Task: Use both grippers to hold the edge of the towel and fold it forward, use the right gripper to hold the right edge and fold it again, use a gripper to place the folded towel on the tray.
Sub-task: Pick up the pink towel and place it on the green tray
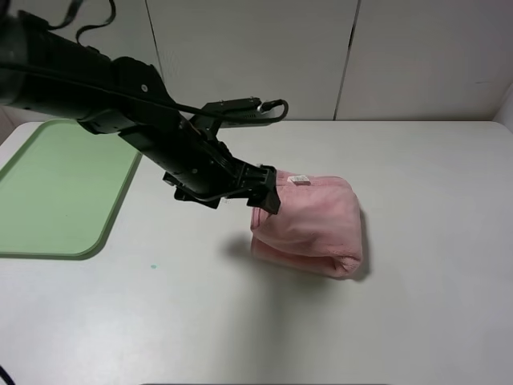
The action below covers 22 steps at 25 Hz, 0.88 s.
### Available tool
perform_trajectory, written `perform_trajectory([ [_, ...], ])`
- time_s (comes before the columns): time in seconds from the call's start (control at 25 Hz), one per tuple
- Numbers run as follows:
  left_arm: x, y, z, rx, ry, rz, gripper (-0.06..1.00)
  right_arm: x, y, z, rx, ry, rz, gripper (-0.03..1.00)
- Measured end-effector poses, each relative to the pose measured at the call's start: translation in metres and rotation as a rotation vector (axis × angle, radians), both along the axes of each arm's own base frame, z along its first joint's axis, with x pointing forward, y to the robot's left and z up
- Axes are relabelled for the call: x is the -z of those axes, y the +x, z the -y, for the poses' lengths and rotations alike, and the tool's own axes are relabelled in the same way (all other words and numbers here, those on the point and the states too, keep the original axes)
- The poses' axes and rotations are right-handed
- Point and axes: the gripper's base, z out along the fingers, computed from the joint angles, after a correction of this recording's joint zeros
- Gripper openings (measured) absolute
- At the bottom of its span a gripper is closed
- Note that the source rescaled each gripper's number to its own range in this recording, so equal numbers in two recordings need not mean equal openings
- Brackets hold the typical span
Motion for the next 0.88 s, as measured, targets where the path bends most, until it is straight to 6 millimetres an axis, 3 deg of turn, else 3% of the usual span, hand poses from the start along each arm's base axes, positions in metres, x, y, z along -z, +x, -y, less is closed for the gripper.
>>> perform_trajectory([
  [0.48, 0.034, 0.029, 0.048, 0.077, 0.027, -0.044, 0.98, 0.000, 0.000, 0.000, 0.000, 0.000, 0.000, 1.00],
  [0.88, 0.057, 0.035, 0.056, 0.130, 0.086, -0.074, 0.98, 0.000, 0.000, 0.000, 0.000, 0.000, 0.001, 1.00],
])
